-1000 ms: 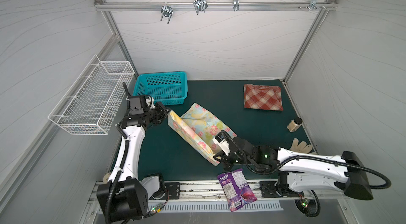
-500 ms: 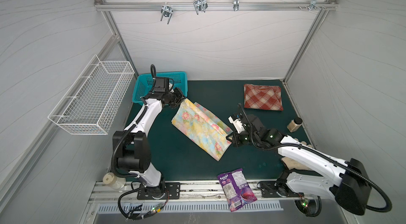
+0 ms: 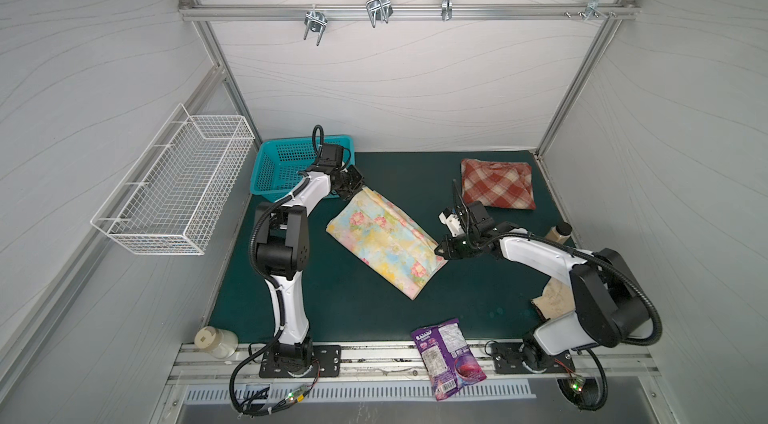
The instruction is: Fold and stack the skirts
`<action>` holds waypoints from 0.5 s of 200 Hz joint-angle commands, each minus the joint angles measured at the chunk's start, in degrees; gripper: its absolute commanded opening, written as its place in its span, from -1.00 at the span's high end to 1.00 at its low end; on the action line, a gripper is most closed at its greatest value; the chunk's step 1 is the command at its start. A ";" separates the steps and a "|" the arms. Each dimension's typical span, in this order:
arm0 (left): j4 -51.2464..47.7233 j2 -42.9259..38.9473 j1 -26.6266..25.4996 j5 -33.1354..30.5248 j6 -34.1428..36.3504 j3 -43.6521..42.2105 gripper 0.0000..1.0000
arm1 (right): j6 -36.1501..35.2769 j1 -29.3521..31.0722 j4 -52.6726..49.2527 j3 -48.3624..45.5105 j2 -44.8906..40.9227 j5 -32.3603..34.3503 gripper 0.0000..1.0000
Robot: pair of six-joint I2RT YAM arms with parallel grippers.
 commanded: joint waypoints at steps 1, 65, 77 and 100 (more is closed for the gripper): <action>1.48 1.51 -0.64 1.61 -0.11 4.59 0.37 | -1.17 -1.00 1.00 1.55 2.29 -0.78 1.00; 2.08 -7.24 -0.88 -0.33 2.05 -1.59 0.07 | -2.32 -4.57 0.73 4.64 7.26 5.38 1.00; 2.77 -9.83 -0.85 -0.45 2.36 -4.18 0.07 | -2.25 -5.93 -0.29 5.54 7.96 6.42 1.00; 4.38 -14.52 -0.85 -0.33 2.62 -9.36 0.06 | -1.51 -7.45 -0.64 5.89 7.78 5.97 0.89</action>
